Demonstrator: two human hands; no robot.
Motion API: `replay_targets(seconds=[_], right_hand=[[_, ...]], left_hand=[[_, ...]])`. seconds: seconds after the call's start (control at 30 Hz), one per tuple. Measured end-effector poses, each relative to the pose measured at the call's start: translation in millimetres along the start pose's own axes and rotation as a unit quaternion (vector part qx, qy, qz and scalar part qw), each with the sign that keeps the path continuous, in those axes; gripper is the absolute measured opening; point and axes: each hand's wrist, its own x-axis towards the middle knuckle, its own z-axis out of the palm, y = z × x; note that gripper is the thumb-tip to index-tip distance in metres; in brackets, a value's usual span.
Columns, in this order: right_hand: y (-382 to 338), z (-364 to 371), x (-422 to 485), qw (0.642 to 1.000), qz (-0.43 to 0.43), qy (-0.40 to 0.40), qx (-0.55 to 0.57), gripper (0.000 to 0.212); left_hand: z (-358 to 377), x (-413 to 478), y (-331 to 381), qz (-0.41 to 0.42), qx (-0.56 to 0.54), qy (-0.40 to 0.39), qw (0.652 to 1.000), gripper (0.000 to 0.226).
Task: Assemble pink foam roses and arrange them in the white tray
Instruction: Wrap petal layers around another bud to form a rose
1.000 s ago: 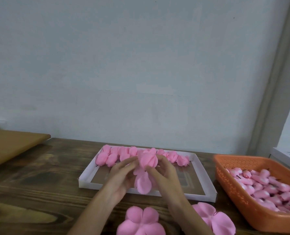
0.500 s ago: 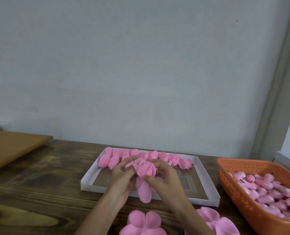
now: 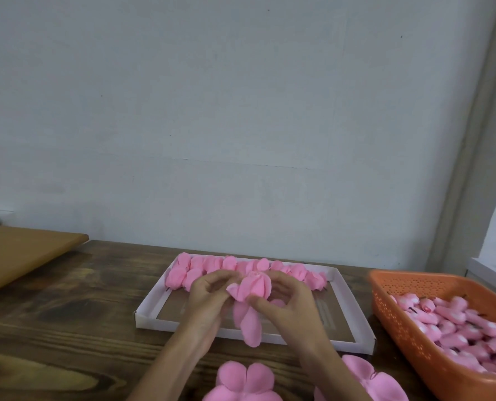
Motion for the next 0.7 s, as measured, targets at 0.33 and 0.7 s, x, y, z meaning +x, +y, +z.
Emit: replay_targets(seconds=[0.33, 0.7], right_hand=[[-4, -12, 0, 0.992, 0.021, 0.046, 0.112, 0.010], [-4, -6, -2, 0.997, -0.030, -0.029, 0.059, 0.023]], left_hand=[[-14, 3, -14, -0.079, -0.018, -0.092, 0.993, 0.049], [6, 1, -17, -0.078, 0.012, 0.086, 0.993, 0.035]])
